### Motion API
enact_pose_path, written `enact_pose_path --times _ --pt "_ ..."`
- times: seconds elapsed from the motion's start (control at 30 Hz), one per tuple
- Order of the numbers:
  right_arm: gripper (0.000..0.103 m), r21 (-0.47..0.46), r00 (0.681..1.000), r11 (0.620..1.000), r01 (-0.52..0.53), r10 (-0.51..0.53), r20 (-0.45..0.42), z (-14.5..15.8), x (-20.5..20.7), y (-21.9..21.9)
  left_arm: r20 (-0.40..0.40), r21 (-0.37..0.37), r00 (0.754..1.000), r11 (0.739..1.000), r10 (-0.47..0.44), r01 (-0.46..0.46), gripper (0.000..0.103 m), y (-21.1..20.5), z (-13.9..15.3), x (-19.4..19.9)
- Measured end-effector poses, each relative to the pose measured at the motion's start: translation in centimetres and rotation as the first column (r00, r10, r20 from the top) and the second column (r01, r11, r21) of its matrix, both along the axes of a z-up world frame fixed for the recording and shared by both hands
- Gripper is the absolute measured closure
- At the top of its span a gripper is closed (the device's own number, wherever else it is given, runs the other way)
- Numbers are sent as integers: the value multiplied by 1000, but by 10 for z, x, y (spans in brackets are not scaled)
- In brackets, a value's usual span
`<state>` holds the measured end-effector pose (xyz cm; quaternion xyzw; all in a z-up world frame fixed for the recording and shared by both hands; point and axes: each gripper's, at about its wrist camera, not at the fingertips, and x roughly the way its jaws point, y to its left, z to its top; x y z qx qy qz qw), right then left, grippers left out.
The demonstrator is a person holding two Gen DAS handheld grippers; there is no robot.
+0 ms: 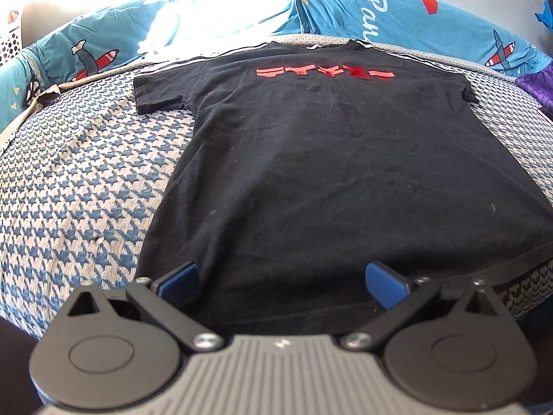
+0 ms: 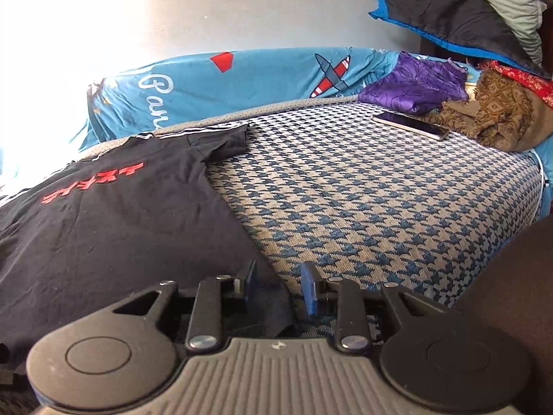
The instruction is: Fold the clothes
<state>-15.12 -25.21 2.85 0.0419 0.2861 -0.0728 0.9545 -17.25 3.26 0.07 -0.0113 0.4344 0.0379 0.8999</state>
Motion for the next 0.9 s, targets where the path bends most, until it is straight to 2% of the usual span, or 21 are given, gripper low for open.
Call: enact_pose_path --times 0.17,0.37,0.5,0.57,0.63,0.9 --pt "76 29 988 988 -152 152 1 -2 -1 16 10 -5 1000 1000 14 -14 0 -2 0 2" --pt "76 37 958 959 -280 282 -57 -13 1 40 -21 27 1000 999 -16 17 0 -10 -6 5" --pt "71 23 940 949 -315 315 -132 -24 1 51 -31 46 999 998 -36 37 0 -15 -8 3" --pt "60 -7 930 939 -343 339 -141 -25 -3 56 -35 47 999 998 -41 43 0 -17 -9 3" --pt "56 -21 923 932 -362 355 -148 -27 -7 60 -38 51 998 997 -47 49 0 -18 -10 2" --pt "54 -6 918 930 -366 360 -168 -27 -8 60 -46 51 997 997 -57 59 0 -19 -11 0"
